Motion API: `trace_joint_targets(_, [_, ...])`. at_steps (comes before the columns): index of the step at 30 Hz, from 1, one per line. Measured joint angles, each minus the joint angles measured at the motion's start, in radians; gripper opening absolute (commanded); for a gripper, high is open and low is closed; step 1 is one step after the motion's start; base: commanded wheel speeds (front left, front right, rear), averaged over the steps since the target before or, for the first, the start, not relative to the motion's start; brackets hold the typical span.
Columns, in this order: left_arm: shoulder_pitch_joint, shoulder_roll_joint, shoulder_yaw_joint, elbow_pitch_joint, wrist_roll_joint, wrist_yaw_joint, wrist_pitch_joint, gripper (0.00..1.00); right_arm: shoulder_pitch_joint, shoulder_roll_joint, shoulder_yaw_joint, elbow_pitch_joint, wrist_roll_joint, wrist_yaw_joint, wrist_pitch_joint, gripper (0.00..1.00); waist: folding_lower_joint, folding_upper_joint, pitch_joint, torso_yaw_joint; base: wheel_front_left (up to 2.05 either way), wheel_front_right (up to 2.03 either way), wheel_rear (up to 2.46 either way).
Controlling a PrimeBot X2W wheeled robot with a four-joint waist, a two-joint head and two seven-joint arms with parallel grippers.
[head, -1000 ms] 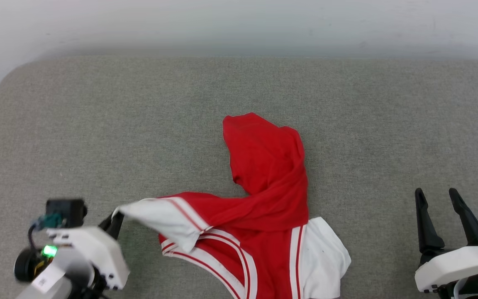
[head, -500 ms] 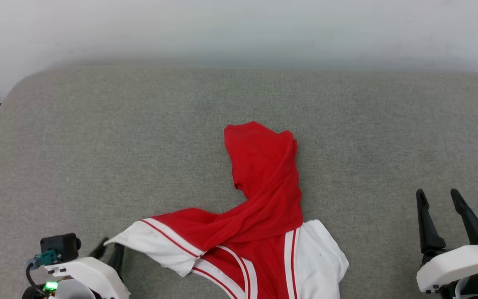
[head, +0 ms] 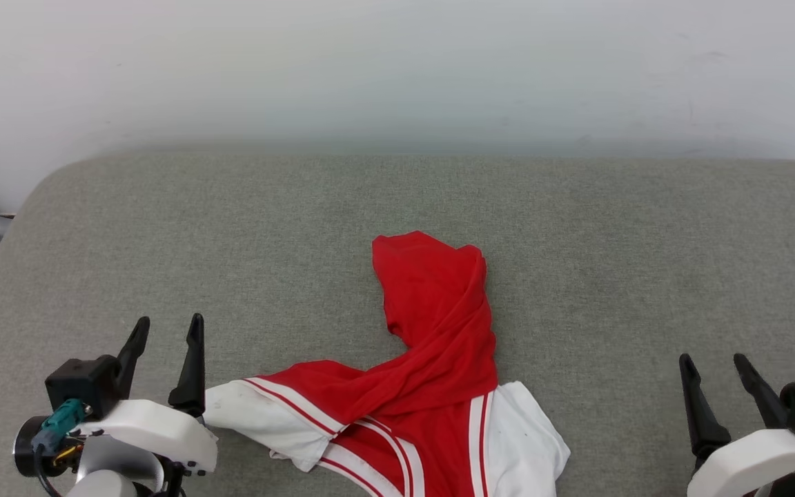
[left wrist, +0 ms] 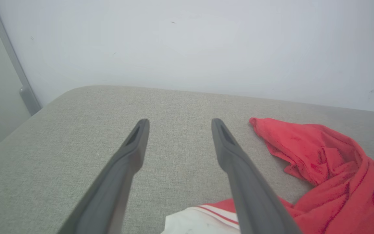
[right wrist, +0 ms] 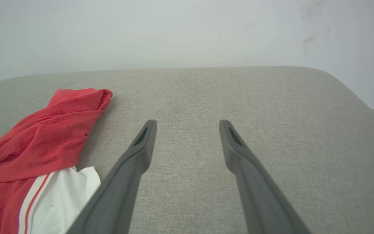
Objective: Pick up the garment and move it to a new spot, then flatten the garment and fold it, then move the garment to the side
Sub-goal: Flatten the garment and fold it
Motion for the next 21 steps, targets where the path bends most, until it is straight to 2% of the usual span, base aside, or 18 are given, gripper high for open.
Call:
trace_joint_targets(4, [0.044,-0.037,0.046,-0.089,0.089,0.002,-0.001,1.0,0.021,0.0,0.021,0.011,0.043,0.0,0.102,1.0,0.0001,0.0,-0.012,-0.001,0.0,0.0,0.0])
trace_joint_targets(6, [0.064,-0.05,0.053,-0.129,0.121,0.004,-0.001,1.0,0.026,0.0,0.043,0.024,0.069,0.0,0.188,1.0,0.0,0.0,-0.017,0.0,0.0,0.0,0.0])
trace_joint_targets(13, [0.097,-0.078,0.051,-0.202,0.172,0.008,-0.001,1.0,0.021,0.0,0.164,0.051,0.085,0.0,0.44,1.0,0.0,0.0,-0.015,0.023,0.0,0.0,0.0])
trace_joint_targets(17, [0.098,-0.098,0.046,-0.2,0.174,-0.004,-0.002,1.0,-0.018,-0.002,0.246,0.103,0.082,0.0,0.511,1.0,0.0,0.0,-0.008,0.044,0.0,0.0,0.0])
trace_joint_targets(21, [0.098,-0.112,0.048,-0.193,0.175,-0.013,-0.002,1.0,-0.078,-0.017,0.317,0.188,0.088,0.0,0.527,1.0,0.0,0.0,0.002,0.062,0.0,0.0,0.0])
